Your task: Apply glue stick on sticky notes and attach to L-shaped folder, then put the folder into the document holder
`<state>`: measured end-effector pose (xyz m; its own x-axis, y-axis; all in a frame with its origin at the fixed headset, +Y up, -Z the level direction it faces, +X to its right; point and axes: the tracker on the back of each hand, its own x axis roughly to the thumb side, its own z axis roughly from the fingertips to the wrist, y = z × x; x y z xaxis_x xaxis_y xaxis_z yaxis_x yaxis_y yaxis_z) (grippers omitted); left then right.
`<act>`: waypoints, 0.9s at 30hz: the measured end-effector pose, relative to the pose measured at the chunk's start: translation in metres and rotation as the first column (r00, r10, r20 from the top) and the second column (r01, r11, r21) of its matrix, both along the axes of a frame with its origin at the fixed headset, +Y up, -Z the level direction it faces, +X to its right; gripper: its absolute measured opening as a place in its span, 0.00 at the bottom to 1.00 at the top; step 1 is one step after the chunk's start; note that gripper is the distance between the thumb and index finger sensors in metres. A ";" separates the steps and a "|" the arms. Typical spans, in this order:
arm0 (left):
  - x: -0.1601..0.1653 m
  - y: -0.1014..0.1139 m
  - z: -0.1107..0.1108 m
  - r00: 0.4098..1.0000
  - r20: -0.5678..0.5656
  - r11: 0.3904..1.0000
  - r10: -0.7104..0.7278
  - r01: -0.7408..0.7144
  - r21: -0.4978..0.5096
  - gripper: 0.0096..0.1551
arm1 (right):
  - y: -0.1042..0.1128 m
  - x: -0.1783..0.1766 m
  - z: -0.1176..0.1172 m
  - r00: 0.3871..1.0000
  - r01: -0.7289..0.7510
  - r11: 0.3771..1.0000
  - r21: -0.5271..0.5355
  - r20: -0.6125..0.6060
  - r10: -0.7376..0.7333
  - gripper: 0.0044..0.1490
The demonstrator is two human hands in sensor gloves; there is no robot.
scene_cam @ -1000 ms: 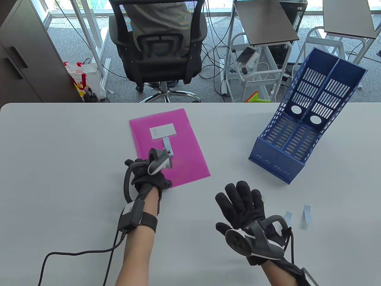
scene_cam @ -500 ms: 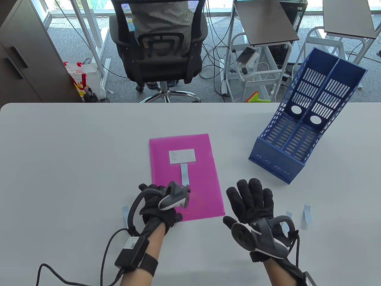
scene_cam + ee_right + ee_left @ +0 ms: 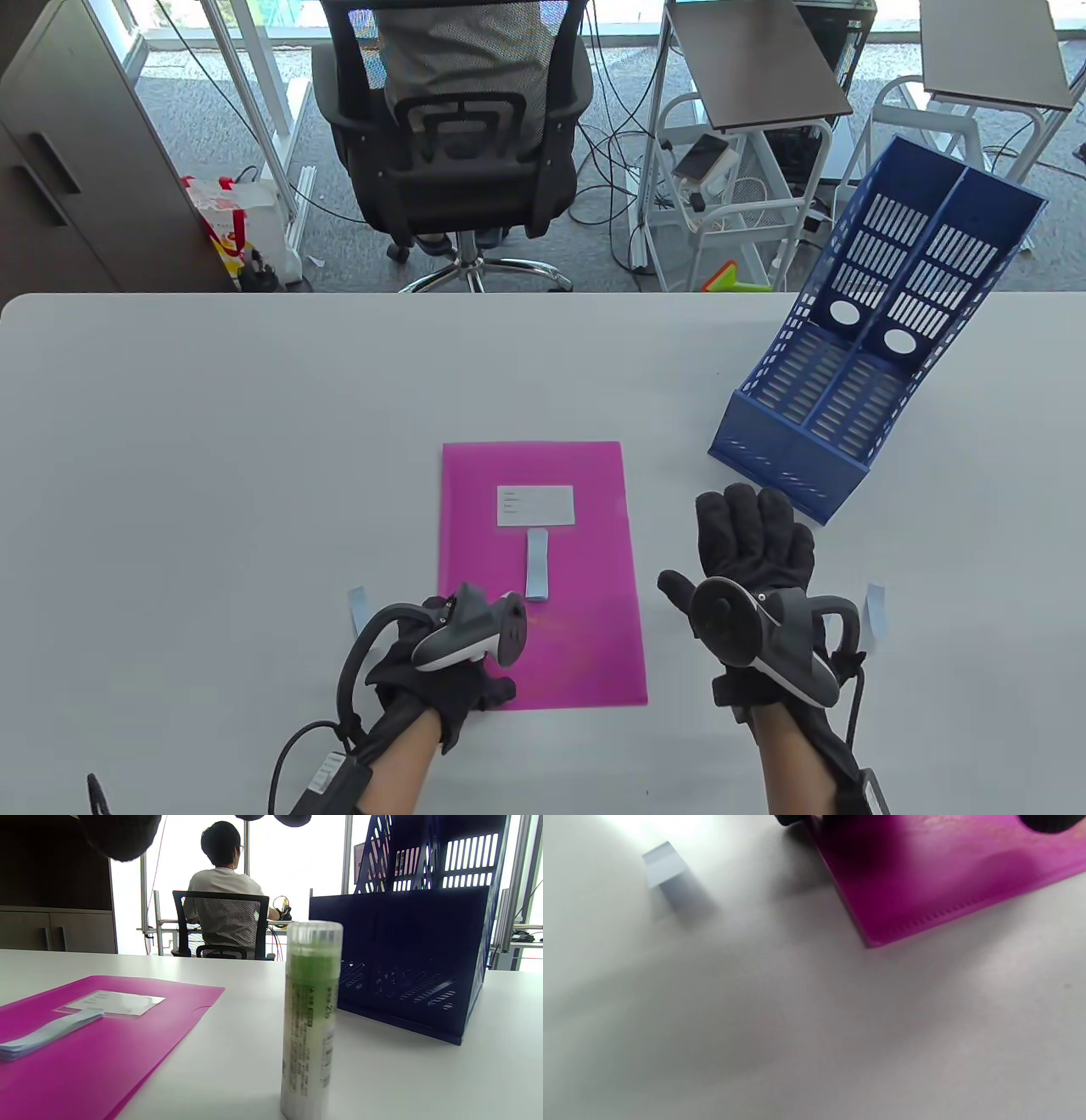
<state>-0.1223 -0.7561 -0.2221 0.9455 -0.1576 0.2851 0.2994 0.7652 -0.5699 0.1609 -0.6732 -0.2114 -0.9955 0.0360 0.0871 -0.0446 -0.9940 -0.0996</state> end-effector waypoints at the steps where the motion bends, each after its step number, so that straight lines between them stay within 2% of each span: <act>1: -0.003 0.001 0.000 1.000 -0.002 1.000 0.015 -0.015 -0.003 0.52 | -0.004 0.002 -0.001 1.000 -0.022 0.999 -0.032 0.010 0.022 0.54; 3: -0.010 0.003 -0.001 0.999 -0.009 0.999 0.048 -0.048 -0.011 0.53 | -0.011 0.006 -0.003 0.997 -0.057 0.994 -0.091 0.045 0.061 0.54; 6: -0.016 0.009 -0.001 0.993 -0.019 0.993 0.119 -0.119 -0.007 0.58 | -0.016 0.010 -0.003 0.995 -0.061 0.992 -0.111 0.076 0.070 0.52; 15: -0.022 0.019 0.001 0.980 -0.004 0.975 0.201 -0.200 0.101 0.57 | -0.025 0.015 -0.004 0.987 -0.077 0.983 -0.169 0.130 0.099 0.41; 21: -0.020 0.023 0.002 0.972 0.013 0.960 0.235 -0.234 0.152 0.55 | -0.032 0.014 -0.008 0.974 -0.155 0.976 -0.155 0.144 0.177 0.37; 24: -0.019 0.025 0.003 0.968 0.022 0.955 0.250 -0.250 0.162 0.54 | -0.031 0.010 -0.007 0.977 -0.166 0.982 -0.085 0.121 0.176 0.30; 27: -0.018 0.029 0.004 0.953 0.037 0.937 0.301 -0.302 0.177 0.54 | -0.023 -0.001 -0.002 0.995 -0.086 0.996 -0.031 0.056 0.088 0.29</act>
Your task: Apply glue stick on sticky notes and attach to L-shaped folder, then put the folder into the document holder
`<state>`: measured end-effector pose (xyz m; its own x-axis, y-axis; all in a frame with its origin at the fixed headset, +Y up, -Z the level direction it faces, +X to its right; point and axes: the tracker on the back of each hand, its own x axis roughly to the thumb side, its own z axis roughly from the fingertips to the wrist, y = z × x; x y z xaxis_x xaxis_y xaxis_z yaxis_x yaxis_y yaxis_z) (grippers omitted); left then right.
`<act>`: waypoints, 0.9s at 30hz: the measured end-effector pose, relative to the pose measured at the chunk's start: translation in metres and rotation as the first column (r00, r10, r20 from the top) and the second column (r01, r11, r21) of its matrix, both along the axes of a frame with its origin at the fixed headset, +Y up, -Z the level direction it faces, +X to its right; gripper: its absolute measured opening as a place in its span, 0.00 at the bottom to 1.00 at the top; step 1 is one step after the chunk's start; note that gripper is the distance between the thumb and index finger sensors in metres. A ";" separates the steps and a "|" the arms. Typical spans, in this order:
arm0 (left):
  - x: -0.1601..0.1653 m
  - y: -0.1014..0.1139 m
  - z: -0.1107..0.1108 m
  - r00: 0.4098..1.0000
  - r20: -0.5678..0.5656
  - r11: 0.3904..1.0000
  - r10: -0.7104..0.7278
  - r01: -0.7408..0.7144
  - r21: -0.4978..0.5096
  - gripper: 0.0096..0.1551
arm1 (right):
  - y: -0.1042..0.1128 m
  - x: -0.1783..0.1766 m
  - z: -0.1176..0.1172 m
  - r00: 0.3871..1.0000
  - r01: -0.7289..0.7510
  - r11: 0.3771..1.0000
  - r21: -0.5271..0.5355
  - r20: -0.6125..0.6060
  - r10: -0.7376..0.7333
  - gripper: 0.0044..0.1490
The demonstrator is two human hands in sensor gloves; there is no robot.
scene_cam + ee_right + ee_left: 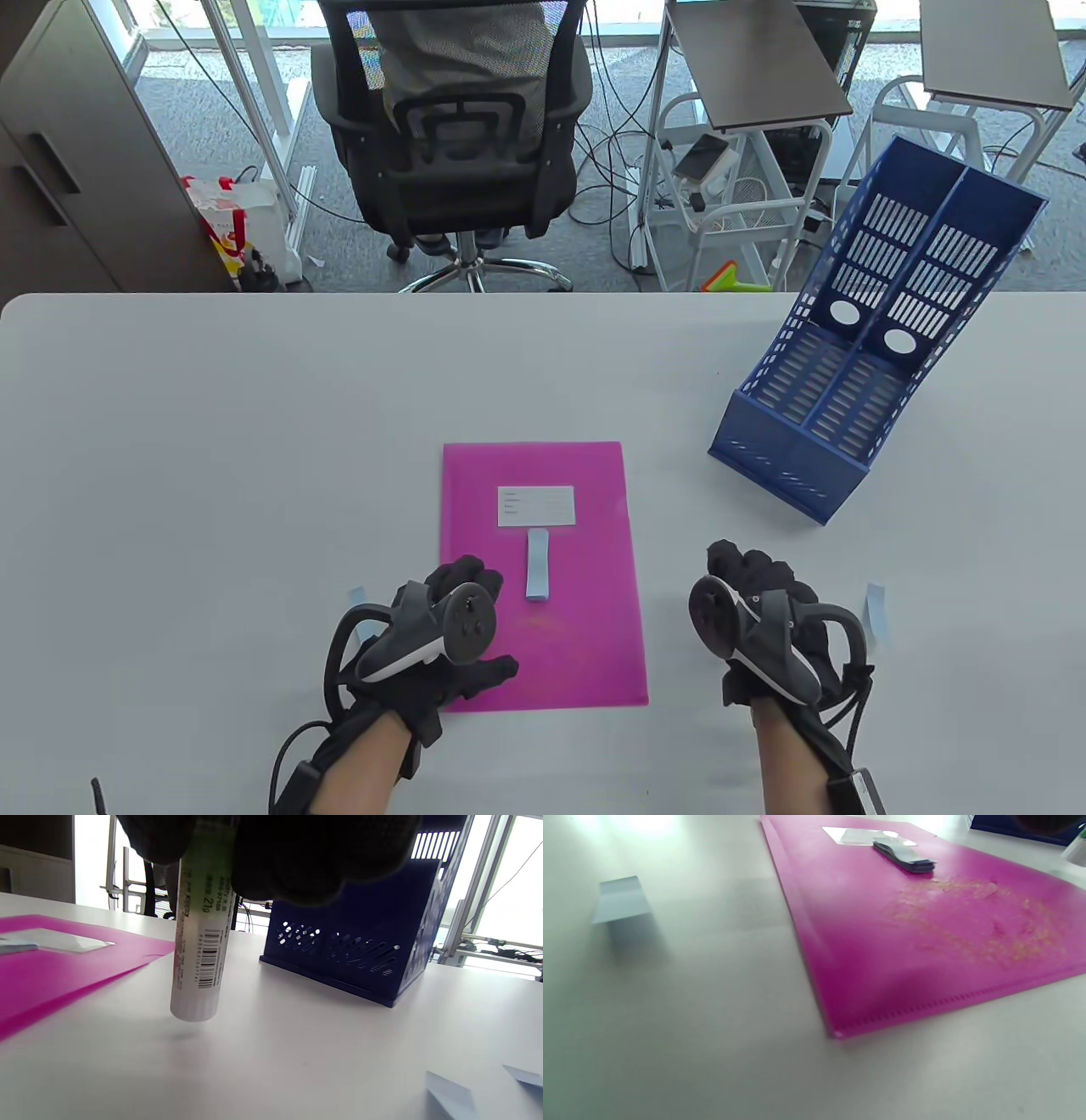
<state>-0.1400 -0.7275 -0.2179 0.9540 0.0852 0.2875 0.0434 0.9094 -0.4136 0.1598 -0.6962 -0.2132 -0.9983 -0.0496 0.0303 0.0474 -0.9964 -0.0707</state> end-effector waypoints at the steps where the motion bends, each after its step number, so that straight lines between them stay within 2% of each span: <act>1: 0.002 0.001 0.001 0.999 0.009 0.999 0.036 -0.036 0.003 0.54 | 0.003 -0.009 0.002 0.994 0.092 0.996 0.000 -0.062 -0.092 0.29; 2: 0.003 0.002 0.002 0.998 0.015 0.998 0.061 -0.061 0.004 0.54 | 0.004 -0.015 0.004 0.983 0.152 0.988 -0.014 -0.100 -0.153 0.30; 4: 0.007 0.004 0.004 0.991 0.033 0.991 0.133 -0.133 -0.001 0.53 | 0.005 -0.037 0.009 0.923 0.322 0.942 -0.097 -0.190 -0.336 0.30; 9: 0.012 0.007 0.007 0.972 0.060 0.974 0.228 -0.228 -0.019 0.52 | 0.003 -0.072 0.018 0.792 0.479 0.839 -0.258 -0.286 -0.540 0.30; 15: 0.011 0.006 0.006 0.942 0.048 0.942 0.331 -0.327 -0.070 0.44 | -0.003 -0.076 0.018 0.671 0.566 0.723 -0.396 -0.289 -0.683 0.30; 17: 0.013 0.006 0.005 0.925 0.041 0.922 0.378 -0.373 -0.103 0.34 | -0.004 -0.074 0.017 0.609 0.594 0.663 -0.456 -0.283 -0.741 0.29; 18: 0.013 0.006 0.005 0.912 0.035 0.906 0.410 -0.402 -0.129 0.33 | -0.006 -0.072 0.016 0.572 0.607 0.620 -0.497 -0.268 -0.775 0.28; 20: 0.012 0.008 0.005 0.897 0.037 0.889 0.441 -0.431 -0.155 0.33 | -0.010 -0.069 0.015 0.541 0.634 0.581 -0.511 -0.244 -0.805 0.27; 21: 0.012 0.010 0.006 0.895 0.039 0.889 0.444 -0.434 -0.143 0.33 | -0.013 -0.069 0.014 0.517 0.686 0.549 -0.478 -0.211 -0.830 0.28; 24: 0.015 0.015 0.008 0.912 0.057 0.913 0.405 -0.401 -0.073 0.33 | -0.015 -0.071 0.010 0.551 0.735 0.548 -0.399 -0.119 -0.826 0.38; 26: 0.020 0.017 0.009 0.921 0.057 0.923 0.384 -0.383 -0.036 0.33 | -0.014 -0.076 0.008 0.614 0.721 0.592 -0.361 -0.065 -0.787 0.44; 27: 0.021 0.017 0.010 0.926 0.057 0.927 0.374 -0.373 -0.023 0.33 | -0.013 -0.077 0.007 0.639 0.719 0.618 -0.318 -0.049 -0.768 0.44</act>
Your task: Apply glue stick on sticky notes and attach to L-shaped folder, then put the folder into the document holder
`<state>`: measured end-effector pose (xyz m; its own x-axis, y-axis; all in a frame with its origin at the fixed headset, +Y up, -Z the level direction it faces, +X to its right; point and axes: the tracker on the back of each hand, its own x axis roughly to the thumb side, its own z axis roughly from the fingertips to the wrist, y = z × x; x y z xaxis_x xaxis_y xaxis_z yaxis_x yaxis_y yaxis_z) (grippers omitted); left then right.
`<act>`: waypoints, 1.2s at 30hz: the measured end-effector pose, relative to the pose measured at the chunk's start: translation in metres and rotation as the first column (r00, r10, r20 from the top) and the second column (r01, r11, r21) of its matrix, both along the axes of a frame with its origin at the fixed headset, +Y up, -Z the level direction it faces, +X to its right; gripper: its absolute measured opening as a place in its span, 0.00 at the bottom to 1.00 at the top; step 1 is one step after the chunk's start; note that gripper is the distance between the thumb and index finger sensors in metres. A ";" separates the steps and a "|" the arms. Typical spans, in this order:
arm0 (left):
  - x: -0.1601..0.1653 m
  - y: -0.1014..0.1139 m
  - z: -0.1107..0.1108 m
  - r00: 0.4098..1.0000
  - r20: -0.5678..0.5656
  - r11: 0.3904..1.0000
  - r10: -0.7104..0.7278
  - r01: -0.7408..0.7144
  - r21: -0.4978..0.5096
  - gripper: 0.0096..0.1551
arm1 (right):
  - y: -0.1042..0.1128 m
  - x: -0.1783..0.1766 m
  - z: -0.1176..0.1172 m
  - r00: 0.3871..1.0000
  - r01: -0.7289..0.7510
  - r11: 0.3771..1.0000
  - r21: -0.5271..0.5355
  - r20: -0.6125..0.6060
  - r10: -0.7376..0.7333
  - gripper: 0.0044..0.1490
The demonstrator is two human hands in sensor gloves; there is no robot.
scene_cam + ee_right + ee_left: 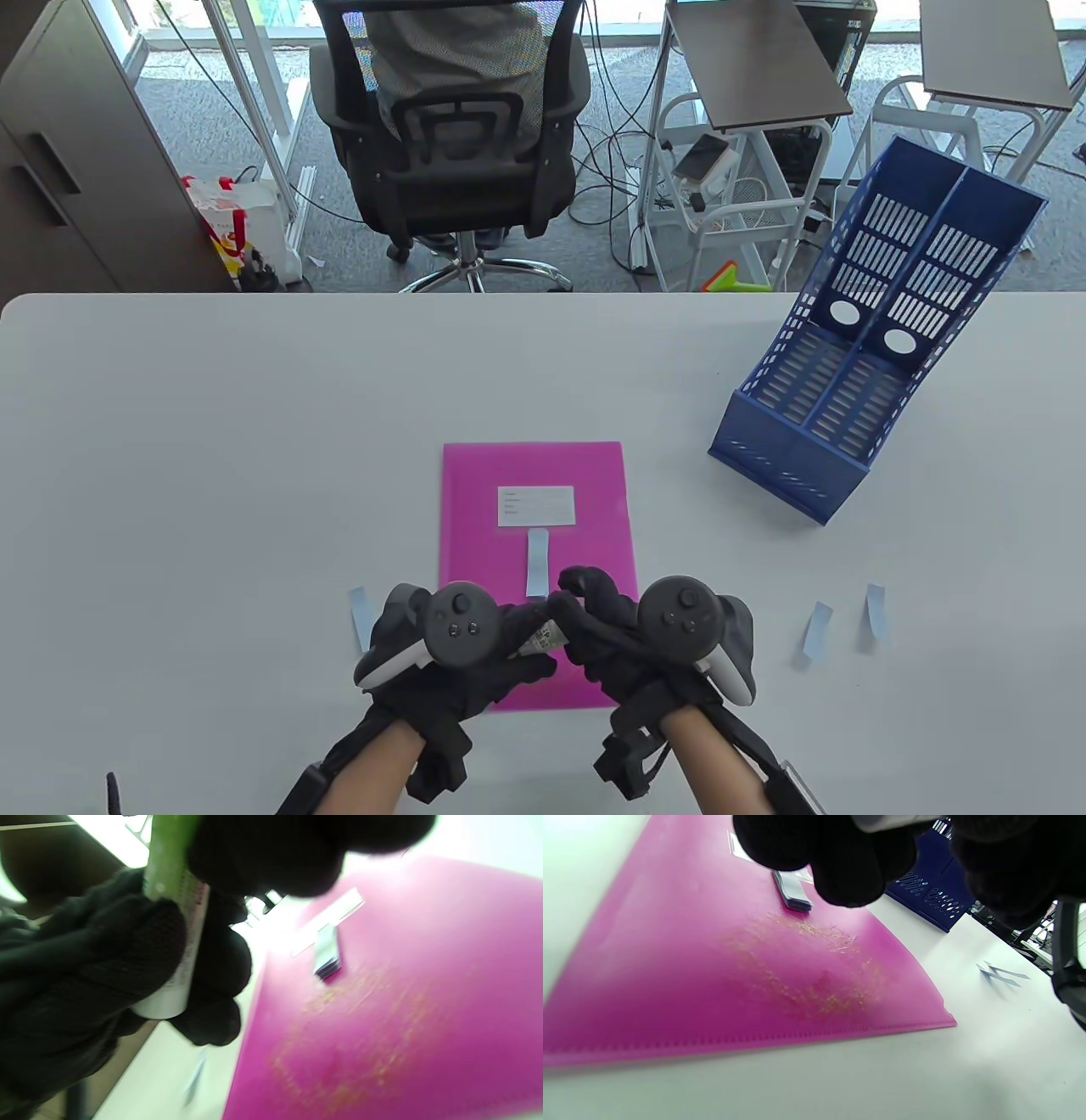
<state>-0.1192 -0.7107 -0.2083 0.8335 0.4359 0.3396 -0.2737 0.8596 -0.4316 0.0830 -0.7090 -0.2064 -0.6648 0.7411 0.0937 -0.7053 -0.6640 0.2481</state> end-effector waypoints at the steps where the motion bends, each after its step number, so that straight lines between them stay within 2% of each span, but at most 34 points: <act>1: 0.002 0.000 0.001 1.000 -0.008 1.000 -0.010 0.010 0.014 0.33 | 0.002 -0.002 -0.002 0.996 -0.043 0.998 0.044 0.077 0.039 0.42; 3: 0.005 0.000 0.002 1.000 -0.006 1.000 -0.011 0.012 0.013 0.33 | 0.003 -0.004 -0.004 0.992 -0.068 0.996 0.058 0.110 0.061 0.33; 5: 0.008 0.001 0.003 1.000 -0.007 1.000 0.000 0.000 -0.004 0.34 | 0.003 -0.006 -0.005 0.988 -0.026 0.998 0.065 0.156 0.016 0.26; 8: 0.010 0.003 0.004 1.000 -0.014 1.000 0.011 -0.011 -0.007 0.33 | -0.002 -0.004 -0.010 0.983 0.061 0.997 0.043 0.169 -0.068 0.23; 10: 0.012 0.000 0.006 0.999 -0.004 0.999 0.036 -0.036 -0.029 0.33 | -0.002 -0.001 -0.011 0.981 0.105 0.991 0.078 0.156 -0.116 0.23; 13: 0.014 -0.002 0.009 0.998 -0.010 0.998 0.067 -0.067 0.018 0.32 | 0.003 0.003 -0.009 0.987 0.090 0.983 0.159 0.119 -0.110 0.23; 15: 0.014 0.001 0.010 0.994 0.025 0.994 0.109 -0.109 -0.004 0.32 | 0.008 0.005 -0.005 0.979 0.145 0.974 0.174 0.116 -0.167 0.23; 18: 0.018 0.005 0.013 0.984 0.032 0.985 0.175 -0.175 -0.012 0.32 | 0.021 0.011 -0.001 0.984 0.134 0.963 0.233 0.087 -0.157 0.23; 21: 0.020 0.005 0.014 0.980 0.035 0.981 0.195 -0.195 -0.015 0.32 | 0.023 0.015 -0.002 0.984 0.150 0.953 0.263 0.057 -0.170 0.23; 26: 0.018 0.001 0.011 0.969 0.039 0.968 0.243 -0.239 -0.074 0.32 | 0.022 0.016 -0.004 0.983 0.170 0.939 0.298 0.014 -0.182 0.22; 29: 0.015 -0.001 0.008 0.961 0.033 0.957 0.273 -0.268 -0.106 0.32 | 0.026 0.013 -0.007 0.990 0.132 0.911 0.390 0.003 -0.144 0.23; 36: 0.013 -0.006 0.004 0.942 0.046 0.929 0.334 -0.320 -0.187 0.32 | 0.023 0.015 -0.014 0.975 0.221 0.912 0.346 -0.065 -0.212 0.23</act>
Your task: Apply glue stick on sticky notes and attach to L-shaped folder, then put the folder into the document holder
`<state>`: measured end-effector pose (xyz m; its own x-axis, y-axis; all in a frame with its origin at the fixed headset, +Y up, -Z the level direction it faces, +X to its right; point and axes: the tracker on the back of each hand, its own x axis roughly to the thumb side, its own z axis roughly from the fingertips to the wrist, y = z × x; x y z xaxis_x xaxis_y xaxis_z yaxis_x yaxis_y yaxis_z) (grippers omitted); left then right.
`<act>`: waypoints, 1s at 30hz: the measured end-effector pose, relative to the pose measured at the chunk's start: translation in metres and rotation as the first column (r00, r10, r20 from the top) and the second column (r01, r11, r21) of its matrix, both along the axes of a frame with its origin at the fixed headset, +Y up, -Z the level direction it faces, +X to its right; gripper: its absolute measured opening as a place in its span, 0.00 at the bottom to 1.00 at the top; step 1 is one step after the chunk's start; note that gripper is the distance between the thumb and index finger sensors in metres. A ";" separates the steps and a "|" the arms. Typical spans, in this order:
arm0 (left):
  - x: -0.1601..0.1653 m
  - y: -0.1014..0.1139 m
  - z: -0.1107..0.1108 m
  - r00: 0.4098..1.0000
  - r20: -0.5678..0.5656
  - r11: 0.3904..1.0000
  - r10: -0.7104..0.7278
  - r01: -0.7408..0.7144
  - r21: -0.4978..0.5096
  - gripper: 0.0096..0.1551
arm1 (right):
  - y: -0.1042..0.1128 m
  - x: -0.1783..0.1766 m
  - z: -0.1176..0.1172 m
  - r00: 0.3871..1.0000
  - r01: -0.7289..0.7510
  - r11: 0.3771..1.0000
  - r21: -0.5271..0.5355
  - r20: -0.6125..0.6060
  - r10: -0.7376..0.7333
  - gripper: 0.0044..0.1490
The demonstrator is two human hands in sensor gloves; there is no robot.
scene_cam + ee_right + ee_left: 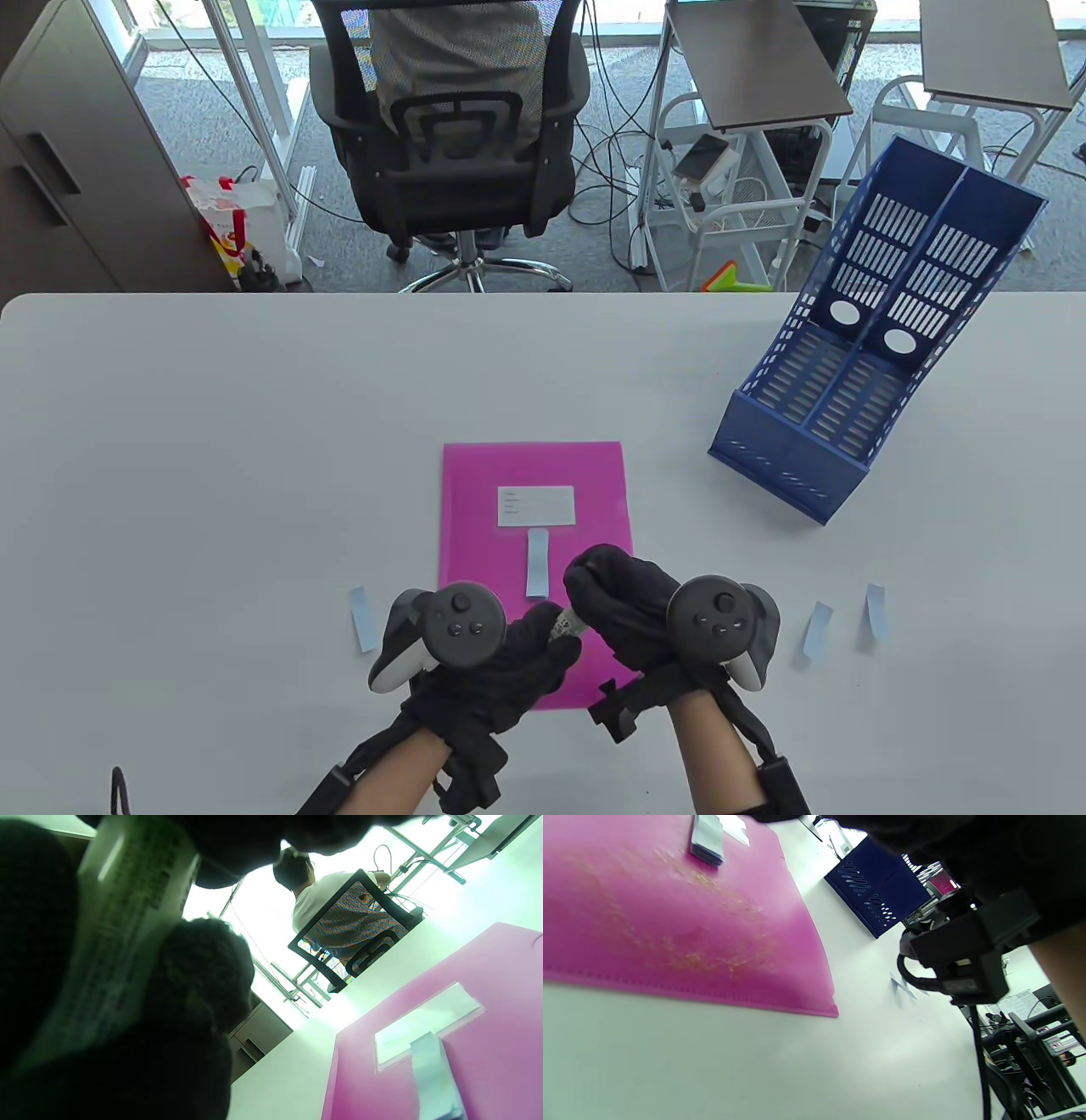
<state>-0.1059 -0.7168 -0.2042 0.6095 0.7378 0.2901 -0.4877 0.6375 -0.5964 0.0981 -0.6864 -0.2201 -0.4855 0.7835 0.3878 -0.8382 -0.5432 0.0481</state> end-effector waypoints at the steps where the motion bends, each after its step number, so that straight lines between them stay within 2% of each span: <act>1: 0.001 -0.001 -0.001 1.000 0.012 0.999 0.027 -0.027 -0.038 0.32 | 0.000 0.001 0.000 1.000 0.011 1.000 -0.002 0.001 -0.011 0.23; 4: 0.002 -0.005 -0.003 0.995 0.033 0.988 0.093 -0.089 -0.124 0.32 | 0.000 0.006 -0.001 0.999 0.035 0.999 -0.005 -0.001 -0.035 0.24; 6: 0.002 -0.006 -0.004 0.995 0.043 0.989 0.089 -0.083 -0.123 0.32 | -0.001 0.007 -0.002 0.999 0.044 0.999 -0.028 -0.019 -0.044 0.25; 10: -0.003 -0.009 -0.006 0.998 0.031 0.992 0.056 -0.053 -0.111 0.32 | -0.002 0.008 -0.003 0.998 -0.050 0.998 -0.040 -0.050 0.048 0.29; 13: -0.005 -0.008 -0.007 0.999 0.019 0.996 0.027 -0.025 -0.091 0.32 | -0.002 0.012 -0.007 0.992 -0.059 0.991 -0.122 -0.116 0.045 0.30; 14: -0.005 -0.008 -0.009 1.000 0.014 0.996 0.009 -0.007 -0.087 0.32 | -0.002 0.013 -0.009 0.987 -0.050 0.980 -0.191 -0.157 0.020 0.30; 18: -0.011 -0.011 -0.013 1.000 -0.003 0.993 0.015 -0.015 -0.116 0.32 | -0.003 0.017 -0.013 0.979 -0.039 0.965 -0.258 -0.205 -0.015 0.29; 22: -0.025 -0.017 -0.018 0.998 -0.056 0.995 -0.032 0.027 -0.095 0.32 | -0.003 0.029 -0.020 0.981 -0.030 0.950 -0.311 -0.191 -0.031 0.30; 23: -0.029 -0.018 -0.019 0.996 -0.081 0.996 -0.044 0.037 -0.085 0.32 | -0.003 0.032 -0.021 0.985 -0.058 0.947 -0.316 -0.173 0.002 0.30; 24: -0.032 -0.019 -0.020 0.994 -0.100 0.996 -0.053 0.045 -0.080 0.32 | -0.004 0.037 -0.023 0.988 -0.136 0.940 -0.312 -0.118 0.104 0.30; 26: -0.037 -0.020 -0.022 0.990 -0.127 0.996 -0.053 0.044 -0.073 0.32 | -0.006 0.046 -0.027 0.944 -0.322 0.901 -0.290 -0.028 0.328 0.30; 28: -0.039 -0.020 -0.024 0.988 -0.143 0.997 -0.059 0.050 -0.064 0.33 | -0.012 0.054 -0.032 0.829 -0.519 0.795 -0.315 0.044 0.558 0.31; 29: -0.040 -0.019 -0.024 0.987 -0.147 0.997 -0.071 0.065 -0.050 0.33 | -0.015 0.057 -0.033 0.780 -0.574 0.753 -0.321 0.067 0.623 0.31; 30: -0.041 -0.017 -0.023 0.983 -0.157 0.996 -0.092 0.089 -0.025 0.33 | -0.020 0.061 -0.036 0.704 -0.645 0.686 -0.337 0.086 0.705 0.32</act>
<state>-0.1472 -0.7339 -0.2277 0.7110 0.6818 0.1721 -0.5174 0.6730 -0.5286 0.1591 -0.7060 -0.2566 -0.9624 0.2654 0.0578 -0.2540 -0.9546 0.1555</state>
